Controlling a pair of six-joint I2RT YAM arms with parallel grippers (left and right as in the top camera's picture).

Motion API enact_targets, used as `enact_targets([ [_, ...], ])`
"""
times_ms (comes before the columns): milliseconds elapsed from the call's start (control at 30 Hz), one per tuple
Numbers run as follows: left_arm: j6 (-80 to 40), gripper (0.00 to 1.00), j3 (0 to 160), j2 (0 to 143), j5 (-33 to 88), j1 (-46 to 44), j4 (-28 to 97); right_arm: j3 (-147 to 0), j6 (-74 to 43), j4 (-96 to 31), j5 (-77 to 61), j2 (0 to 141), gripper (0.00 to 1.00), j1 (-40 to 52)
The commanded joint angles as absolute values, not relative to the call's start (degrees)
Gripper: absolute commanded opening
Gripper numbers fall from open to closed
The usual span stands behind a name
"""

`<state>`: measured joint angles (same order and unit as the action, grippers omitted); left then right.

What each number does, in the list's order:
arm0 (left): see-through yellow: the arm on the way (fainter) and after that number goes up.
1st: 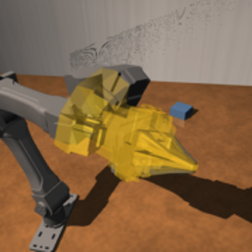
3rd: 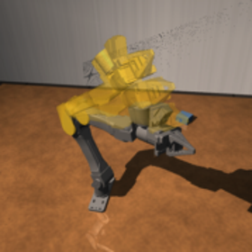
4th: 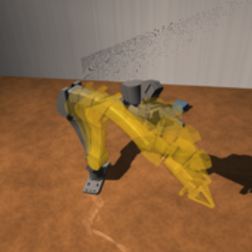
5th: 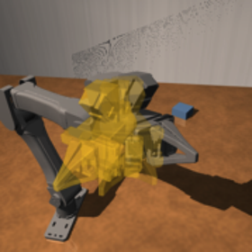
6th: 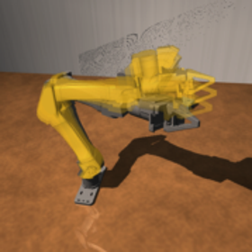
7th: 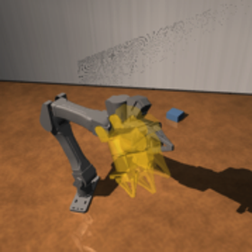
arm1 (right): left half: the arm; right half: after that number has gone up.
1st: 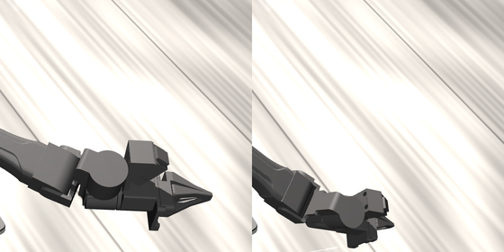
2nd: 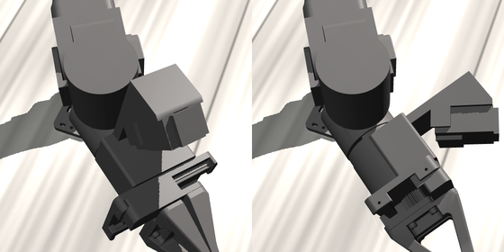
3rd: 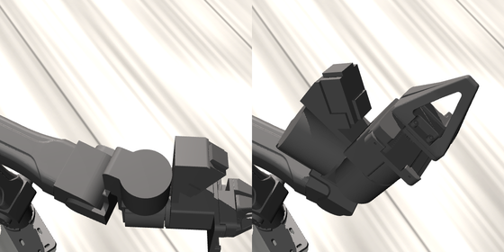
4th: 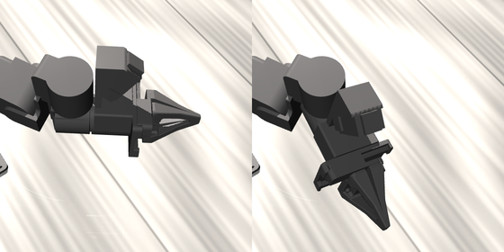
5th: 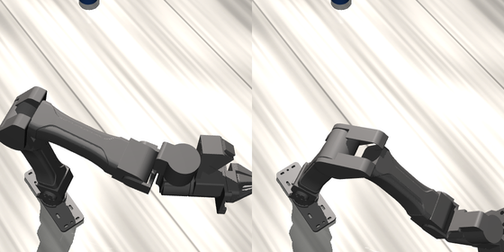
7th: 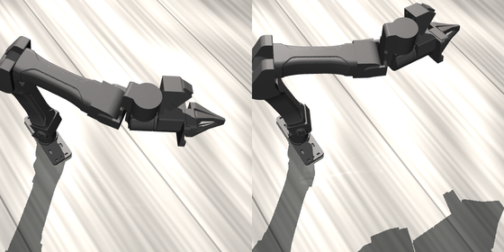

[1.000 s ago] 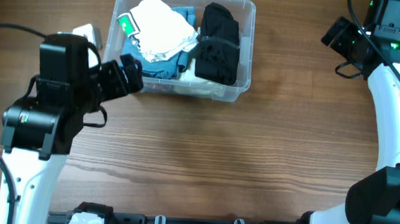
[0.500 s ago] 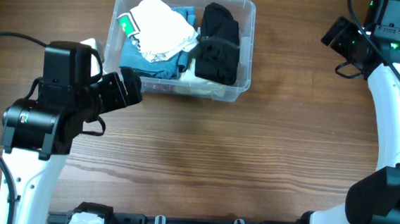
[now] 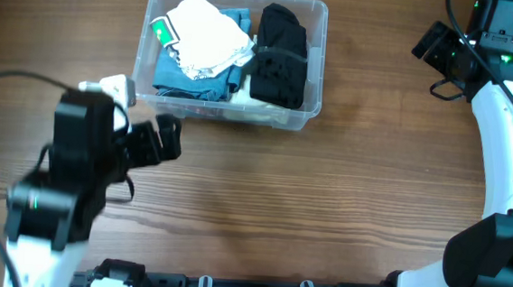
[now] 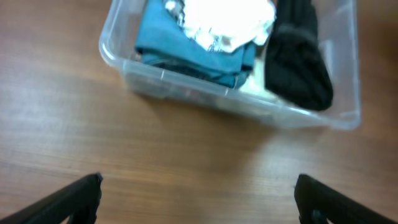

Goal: Pack container

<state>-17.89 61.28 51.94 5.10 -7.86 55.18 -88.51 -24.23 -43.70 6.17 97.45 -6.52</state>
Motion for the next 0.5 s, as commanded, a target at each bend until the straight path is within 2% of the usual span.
enact_targets([
  [0,-13.0,1.0,49.4,41.8,6.3,-7.6,45.2,-88.4,-24.8,-43.5,5.9,98.1,1.0,-6.4],
  [133,-7.6,1.0,33.7,30.1,9.2,-6.6,29.2,-88.4,-24.9,-43.5,5.9,98.1,1.0,-6.4],
  [467,-7.7,1.0,16.1,16.0,9.6,-1.5,14.1,-88.4,-24.9,-43.5,5.9,98.1,1.0,-6.4],
])
